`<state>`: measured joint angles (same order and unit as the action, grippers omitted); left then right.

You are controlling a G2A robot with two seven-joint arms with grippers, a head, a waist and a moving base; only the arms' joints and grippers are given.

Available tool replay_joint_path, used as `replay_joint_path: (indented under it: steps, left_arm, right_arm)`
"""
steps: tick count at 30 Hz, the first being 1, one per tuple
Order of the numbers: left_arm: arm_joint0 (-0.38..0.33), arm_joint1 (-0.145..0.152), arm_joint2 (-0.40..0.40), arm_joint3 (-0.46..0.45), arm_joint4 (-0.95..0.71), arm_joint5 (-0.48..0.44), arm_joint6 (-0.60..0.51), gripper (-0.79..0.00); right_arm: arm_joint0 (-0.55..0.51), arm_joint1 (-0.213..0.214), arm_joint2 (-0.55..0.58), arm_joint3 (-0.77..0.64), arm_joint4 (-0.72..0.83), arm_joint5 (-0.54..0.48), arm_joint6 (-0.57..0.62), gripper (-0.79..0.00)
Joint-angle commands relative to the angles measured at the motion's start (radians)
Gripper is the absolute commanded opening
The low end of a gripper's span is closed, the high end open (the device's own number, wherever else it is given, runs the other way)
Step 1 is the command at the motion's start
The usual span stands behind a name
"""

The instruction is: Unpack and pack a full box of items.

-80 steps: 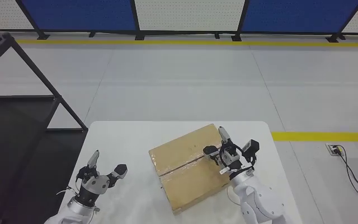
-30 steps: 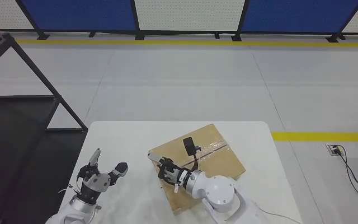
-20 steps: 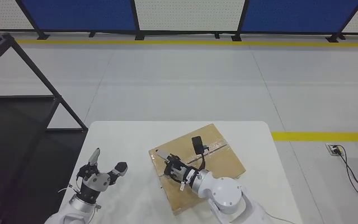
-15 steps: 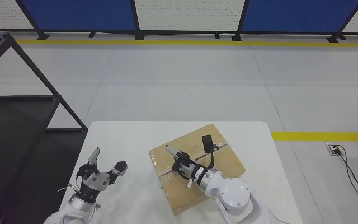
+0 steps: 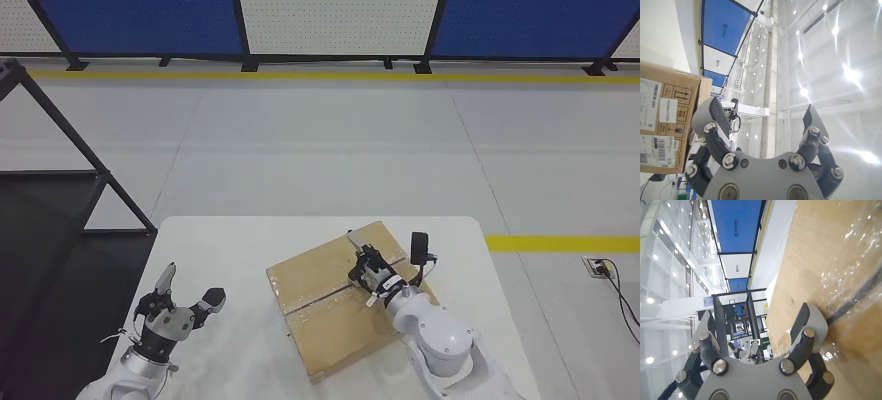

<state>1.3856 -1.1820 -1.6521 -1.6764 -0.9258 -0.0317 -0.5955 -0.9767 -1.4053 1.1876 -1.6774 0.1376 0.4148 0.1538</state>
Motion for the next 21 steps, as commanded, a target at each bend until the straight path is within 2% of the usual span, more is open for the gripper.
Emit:
replay_joint_path:
  steps: [1,14,21]
  left_arm:
    - [0.000,0.000,0.001,-0.004,0.002,0.002,0.001,0.000]
    - [0.005,-0.001,-0.002,-0.013,0.008,0.003,0.003,0.000]
    - [0.007,-0.002,0.005,-0.017,0.013,0.003,0.005,0.000]
  right_arm:
    - [-0.003,0.001,0.015,0.002,0.006,-0.002,-0.005,0.000]
    - [-0.014,0.006,0.105,0.041,0.010,0.008,-0.064,0.000]
    - [-0.032,0.002,0.142,0.026,0.047,-0.039,-0.134,0.000]
